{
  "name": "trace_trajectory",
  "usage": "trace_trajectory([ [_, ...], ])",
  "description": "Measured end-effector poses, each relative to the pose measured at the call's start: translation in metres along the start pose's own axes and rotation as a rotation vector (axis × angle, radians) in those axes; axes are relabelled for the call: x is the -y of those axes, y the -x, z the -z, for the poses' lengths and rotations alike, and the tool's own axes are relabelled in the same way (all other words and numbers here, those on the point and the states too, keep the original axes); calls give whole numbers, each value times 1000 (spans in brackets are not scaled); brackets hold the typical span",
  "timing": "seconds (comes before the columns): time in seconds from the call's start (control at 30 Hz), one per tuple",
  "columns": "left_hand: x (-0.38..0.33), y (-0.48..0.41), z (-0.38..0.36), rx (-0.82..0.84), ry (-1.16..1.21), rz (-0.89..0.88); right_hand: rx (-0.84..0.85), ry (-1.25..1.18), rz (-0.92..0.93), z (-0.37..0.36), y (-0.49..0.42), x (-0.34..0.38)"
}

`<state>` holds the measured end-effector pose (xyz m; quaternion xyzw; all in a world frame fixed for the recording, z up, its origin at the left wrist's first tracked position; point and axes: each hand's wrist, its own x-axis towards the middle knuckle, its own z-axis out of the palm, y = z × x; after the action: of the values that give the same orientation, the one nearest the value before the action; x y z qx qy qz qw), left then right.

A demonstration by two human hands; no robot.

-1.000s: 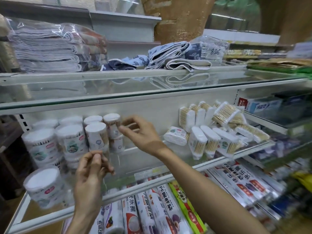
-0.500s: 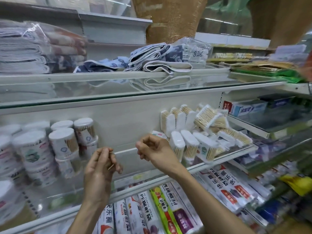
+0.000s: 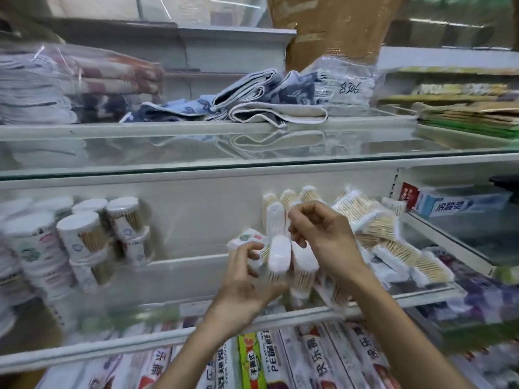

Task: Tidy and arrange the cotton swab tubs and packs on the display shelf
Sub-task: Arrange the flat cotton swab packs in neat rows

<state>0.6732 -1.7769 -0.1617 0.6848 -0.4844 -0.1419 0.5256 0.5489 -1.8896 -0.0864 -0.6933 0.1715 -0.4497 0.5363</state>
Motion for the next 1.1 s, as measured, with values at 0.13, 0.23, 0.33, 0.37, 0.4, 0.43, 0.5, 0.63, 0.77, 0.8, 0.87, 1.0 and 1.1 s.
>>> trace_trajectory([
  [0.13,-2,-6,-18,13,-202,-56,6,-7,-20,11,2,-7],
  [0.23,2,-7,-10,-83,-195,-56,11,-21,-48,16,3,-7],
  [0.33,2,-6,10,-152,60,82,8,-19,-49,15,1,-5],
  [0.37,4,-7,18,-180,196,155,11,-20,-51,12,0,-4],
  [0.4,5,-7,26,-212,349,219,13,-23,-57,8,-2,-4],
  [0.43,9,-8,35,-243,516,271,16,-29,-65,2,-3,-5],
  [0.5,13,-7,52,-283,797,316,25,-54,-86,-11,-5,-7],
  [0.63,19,-3,76,-296,999,261,97,-42,-138,-37,-4,-12],
  [0.77,23,5,87,-325,869,149,232,123,-243,-61,-5,-17],
  [0.8,24,9,88,-360,695,97,275,128,-274,-68,-3,-17],
  [0.87,27,15,91,-418,260,-101,327,-39,-383,-78,-2,-19],
  [1.0,45,15,109,-333,-341,-551,396,-419,-588,-89,-6,-25],
  [1.1,54,14,116,-305,-397,-590,370,-453,-571,-98,-9,-34],
])
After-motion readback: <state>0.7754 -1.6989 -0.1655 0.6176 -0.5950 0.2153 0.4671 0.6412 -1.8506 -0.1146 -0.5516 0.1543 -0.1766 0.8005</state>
